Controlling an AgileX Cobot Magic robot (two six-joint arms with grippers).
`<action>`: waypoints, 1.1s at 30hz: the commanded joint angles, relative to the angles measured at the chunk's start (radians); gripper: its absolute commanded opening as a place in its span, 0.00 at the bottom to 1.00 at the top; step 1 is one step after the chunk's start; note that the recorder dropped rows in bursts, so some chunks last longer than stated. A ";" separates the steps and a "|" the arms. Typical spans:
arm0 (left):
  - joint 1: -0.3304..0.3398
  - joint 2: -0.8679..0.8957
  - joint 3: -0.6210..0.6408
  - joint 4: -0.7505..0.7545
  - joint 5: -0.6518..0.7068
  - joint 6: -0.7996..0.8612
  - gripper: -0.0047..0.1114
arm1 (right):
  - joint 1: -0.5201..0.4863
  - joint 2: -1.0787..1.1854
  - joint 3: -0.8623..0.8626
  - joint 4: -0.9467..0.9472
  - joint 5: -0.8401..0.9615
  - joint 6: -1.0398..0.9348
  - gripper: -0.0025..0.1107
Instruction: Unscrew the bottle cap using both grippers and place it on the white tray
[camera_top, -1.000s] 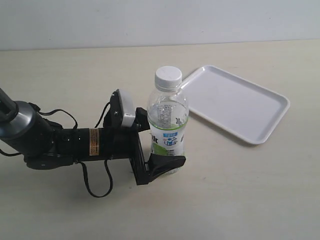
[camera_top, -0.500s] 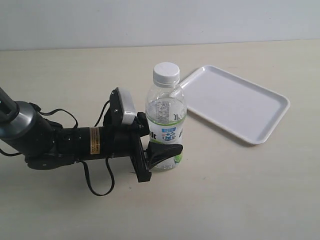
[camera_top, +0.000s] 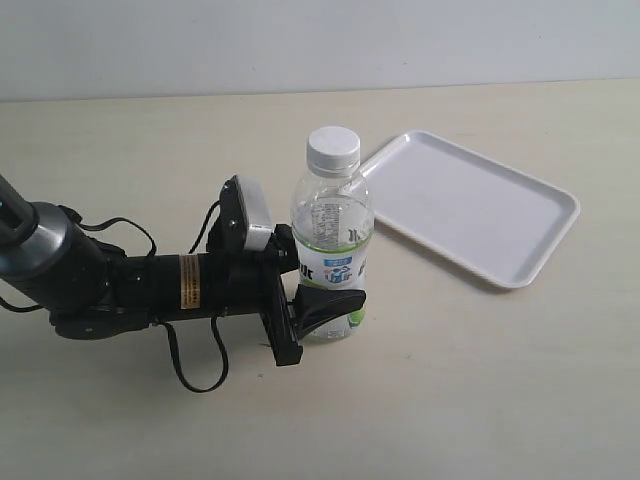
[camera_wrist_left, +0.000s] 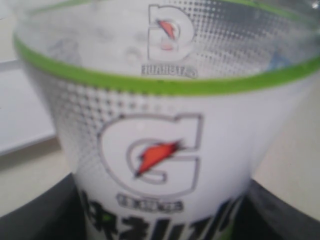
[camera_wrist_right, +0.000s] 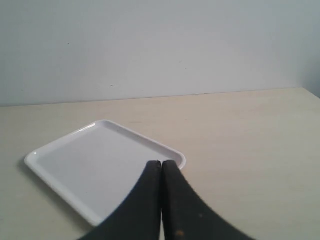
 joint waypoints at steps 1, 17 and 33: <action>-0.003 -0.001 -0.003 -0.004 -0.016 0.011 0.04 | -0.006 -0.007 0.005 -0.004 -0.006 0.000 0.02; -0.003 -0.001 -0.003 -0.013 -0.016 0.015 0.04 | -0.006 -0.007 0.005 0.094 -0.124 0.069 0.02; -0.003 -0.001 -0.003 -0.013 -0.016 0.015 0.04 | -0.006 -0.007 0.005 0.496 -0.677 0.467 0.02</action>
